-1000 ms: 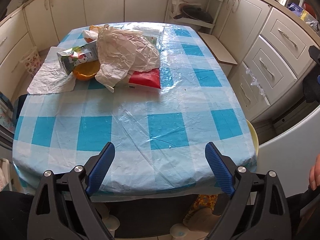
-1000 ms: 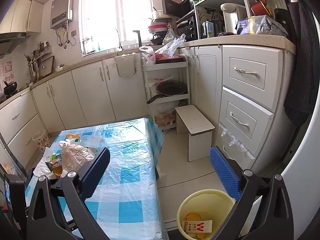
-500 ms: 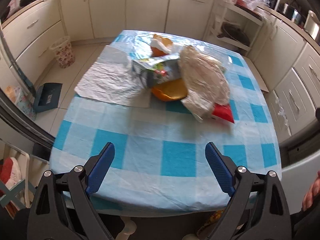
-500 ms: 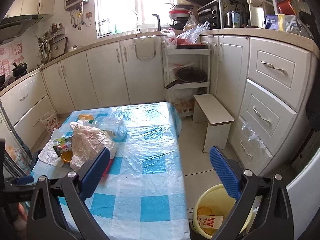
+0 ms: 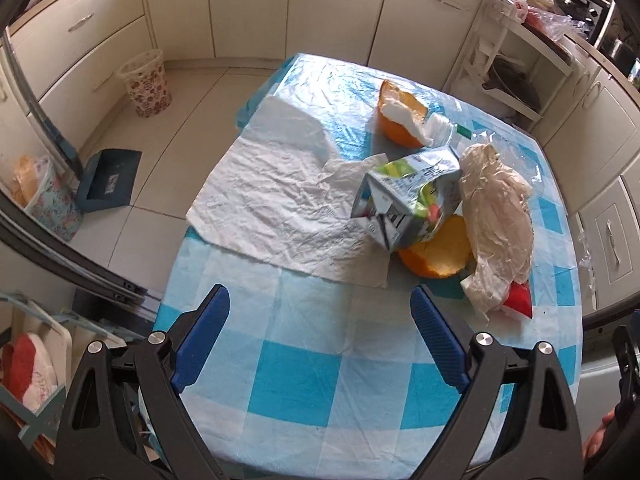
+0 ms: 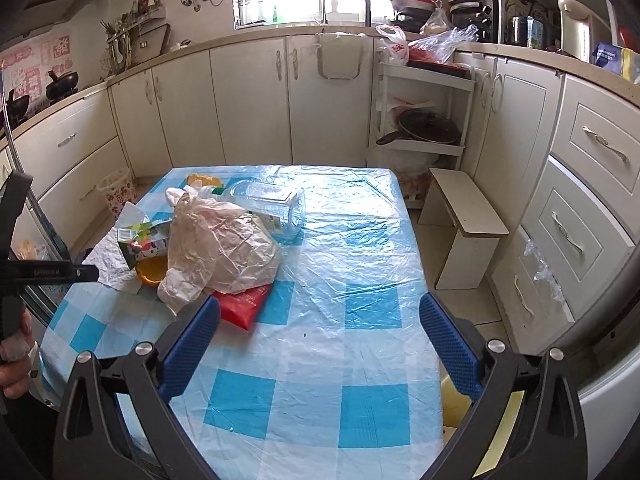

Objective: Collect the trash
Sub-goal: 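Move both open tools back over the table, then grasp the juice carton with the left gripper while the right gripper grasps the plastic bag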

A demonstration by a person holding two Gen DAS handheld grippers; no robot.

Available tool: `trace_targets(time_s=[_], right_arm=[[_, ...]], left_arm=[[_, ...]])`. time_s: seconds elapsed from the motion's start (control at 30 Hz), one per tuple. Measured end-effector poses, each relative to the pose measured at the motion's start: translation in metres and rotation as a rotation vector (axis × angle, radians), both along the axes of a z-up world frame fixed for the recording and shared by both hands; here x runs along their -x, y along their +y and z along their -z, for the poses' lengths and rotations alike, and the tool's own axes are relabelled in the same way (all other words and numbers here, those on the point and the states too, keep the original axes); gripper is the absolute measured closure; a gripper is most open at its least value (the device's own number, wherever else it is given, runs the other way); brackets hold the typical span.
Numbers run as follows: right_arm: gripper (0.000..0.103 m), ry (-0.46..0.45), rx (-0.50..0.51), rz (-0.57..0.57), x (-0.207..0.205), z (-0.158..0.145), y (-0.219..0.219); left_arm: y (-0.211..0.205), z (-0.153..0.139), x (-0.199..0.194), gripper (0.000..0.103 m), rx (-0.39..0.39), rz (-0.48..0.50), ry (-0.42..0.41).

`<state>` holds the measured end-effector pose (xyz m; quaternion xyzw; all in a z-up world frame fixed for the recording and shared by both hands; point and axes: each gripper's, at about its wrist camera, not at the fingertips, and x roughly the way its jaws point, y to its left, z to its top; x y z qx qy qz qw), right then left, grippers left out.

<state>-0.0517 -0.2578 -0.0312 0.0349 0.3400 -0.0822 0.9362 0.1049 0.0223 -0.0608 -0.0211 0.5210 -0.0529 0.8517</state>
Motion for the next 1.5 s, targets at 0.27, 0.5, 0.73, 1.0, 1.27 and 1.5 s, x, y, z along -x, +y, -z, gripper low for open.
trace_targets(time_s=[0.27, 0.5, 0.73, 1.0, 1.27, 1.5], right_arm=[[0.008, 0.037, -0.038, -0.008, -0.012, 0.011, 0.000], [0.008, 0.008, -0.005, -0.068, -0.053, 0.013, 0.022], [0.012, 0.078, -0.023, -0.161, -0.118, 0.052, 0.053], [0.095, 0.096, -0.150, -0.266, -0.121, 0.053, 0.056], [0.096, -0.070, -0.323, -0.262, -0.068, 0.006, 0.012], [0.096, -0.099, -0.395, -0.203, -0.030, -0.008, -0.028]], left_arm=[[-0.060, -0.001, -0.044, 0.015, -0.166, 0.213, -0.090], [-0.099, 0.014, -0.063, 0.015, -0.334, 0.379, -0.123], [-0.099, 0.019, -0.073, 0.015, -0.270, 0.415, -0.081], [-0.097, 0.026, -0.078, 0.035, -0.257, 0.441, -0.027], [-0.088, 0.001, -0.060, 0.061, -0.198, 0.455, -0.056], [-0.080, -0.007, -0.047, 0.067, -0.163, 0.471, -0.030]])
